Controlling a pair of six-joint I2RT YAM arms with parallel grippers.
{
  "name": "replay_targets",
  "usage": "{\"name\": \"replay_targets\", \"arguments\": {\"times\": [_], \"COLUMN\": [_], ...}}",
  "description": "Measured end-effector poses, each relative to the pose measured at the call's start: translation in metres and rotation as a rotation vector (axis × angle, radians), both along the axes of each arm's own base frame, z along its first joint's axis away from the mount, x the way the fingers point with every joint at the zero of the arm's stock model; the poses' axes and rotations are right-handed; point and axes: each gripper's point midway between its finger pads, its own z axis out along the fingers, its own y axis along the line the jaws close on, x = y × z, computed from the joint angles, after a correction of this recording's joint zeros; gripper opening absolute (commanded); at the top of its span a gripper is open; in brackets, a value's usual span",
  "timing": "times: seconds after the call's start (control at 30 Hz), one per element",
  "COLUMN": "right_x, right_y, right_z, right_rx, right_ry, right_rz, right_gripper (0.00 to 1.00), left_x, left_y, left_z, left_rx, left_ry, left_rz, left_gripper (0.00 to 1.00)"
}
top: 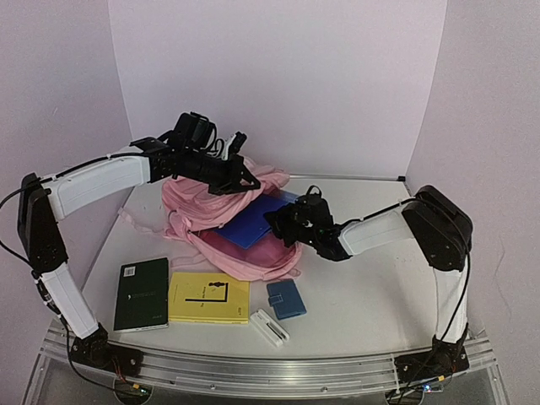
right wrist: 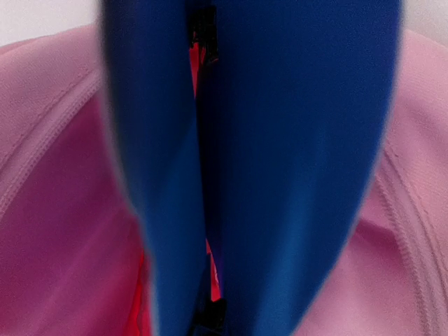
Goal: Pack the student bag
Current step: Place the files in the student bag.
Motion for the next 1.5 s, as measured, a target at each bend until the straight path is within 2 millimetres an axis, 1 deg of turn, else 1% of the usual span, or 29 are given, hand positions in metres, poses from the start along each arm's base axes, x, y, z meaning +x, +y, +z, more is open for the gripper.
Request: {"name": "replay_targets", "arguments": {"times": [0.13, 0.17, 0.23, 0.3, 0.33, 0.4, 0.47, 0.57, 0.63, 0.73, 0.8, 0.83, 0.9, 0.93, 1.0, 1.03, 1.13, 1.2, 1.23, 1.3, 1.37, 1.43, 1.5], "right_x": [0.015, 0.019, 0.026, 0.028, 0.029, 0.030, 0.029, 0.018, 0.005, -0.015, -0.029, -0.037, -0.053, -0.058, -0.064, -0.066, -0.071, -0.073, -0.073, -0.071, -0.068, -0.063, -0.055], "right_y": [0.012, 0.016, 0.024, 0.027, 0.027, 0.025, 0.020, 0.003, -0.013, -0.036, -0.053, -0.062, -0.082, -0.089, -0.100, -0.104, -0.113, -0.118, -0.119, -0.119, -0.117, -0.110, -0.098], "right_z": [-0.004, -0.005, -0.007, -0.010, -0.011, -0.012, -0.012, -0.015, -0.010, 0.018, 0.046, 0.057, 0.075, 0.078, 0.076, 0.071, 0.048, 0.030, 0.021, 0.006, -0.005, -0.011, -0.011], "right_rx": [-0.012, -0.011, -0.015, -0.022, -0.029, -0.048, -0.071, -0.124, -0.168, -0.203, -0.200, -0.198, -0.206, -0.216, -0.256, -0.287, -0.401, -0.494, -0.538, -0.618, -0.680, -0.722, -0.740], "right_ry": [-0.020, -0.025, -0.037, -0.045, -0.050, -0.062, -0.076, -0.075, -0.073, -0.097, -0.136, -0.151, -0.175, -0.179, -0.175, -0.169, -0.135, -0.109, -0.098, -0.080, -0.069, -0.070, -0.082], "right_rz": [-0.004, -0.004, 0.001, 0.004, 0.004, 0.000, -0.004, -0.011, -0.012, -0.009, -0.012, -0.017, -0.029, -0.035, -0.039, -0.036, -0.014, 0.007, 0.020, 0.048, 0.081, 0.113, 0.143], "right_gripper": [0.00, 0.03, 0.13, 0.30, 0.36, 0.50, 0.61, 0.71, 0.74, 0.77, 0.80, 0.80, 0.81, 0.81, 0.81, 0.81, 0.81, 0.79, 0.75, 0.65, 0.58, 0.54, 0.53], "left_x": [-0.001, -0.001, 0.000, 0.002, 0.002, 0.003, 0.004, 0.006, 0.007, 0.010, 0.013, 0.014, 0.015, 0.015, 0.015, 0.015, 0.015, 0.015, 0.015, 0.015, 0.015, 0.015, 0.015], "left_y": [-0.010, -0.012, -0.016, -0.017, -0.018, -0.018, -0.018, -0.018, -0.018, -0.019, -0.021, -0.022, -0.023, -0.024, -0.026, -0.026, -0.027, -0.028, -0.028, -0.028, -0.028, -0.028, -0.028], "left_z": [-0.006, -0.007, -0.010, -0.011, -0.012, -0.012, -0.011, -0.012, -0.012, -0.014, -0.015, -0.016, -0.019, -0.021, -0.023, -0.024, -0.027, -0.027, -0.027, -0.027, -0.027, -0.027, -0.027], "left_rx": [-0.005, -0.007, -0.012, -0.014, -0.015, -0.015, -0.016, -0.011, -0.005, 0.001, 0.001, 0.003, 0.006, 0.007, 0.007, 0.008, 0.011, 0.011, 0.011, 0.010, 0.010, 0.009, 0.009], "left_ry": [0.018, 0.023, 0.024, 0.026, 0.027, 0.029, 0.029, 0.024, 0.019, 0.015, 0.012, 0.012, 0.019, 0.024, 0.029, 0.032, 0.037, 0.038, 0.038, 0.040, 0.040, 0.041, 0.042], "left_rz": [-0.019, -0.022, -0.024, -0.022, -0.021, -0.015, -0.006, 0.012, 0.021, 0.034, 0.042, 0.045, 0.045, 0.047, 0.047, 0.048, 0.047, 0.047, 0.047, 0.046, 0.044, 0.045, 0.045], "left_gripper": [0.00, 0.00, 0.00, 0.00, 0.00, 0.00, 0.00, 0.00, 0.00, 0.00, 0.00, 0.00, 0.00, 0.00, 0.00, 0.00, 0.00, 0.00, 0.00, 0.00, 0.00, 0.00, 0.00]}}
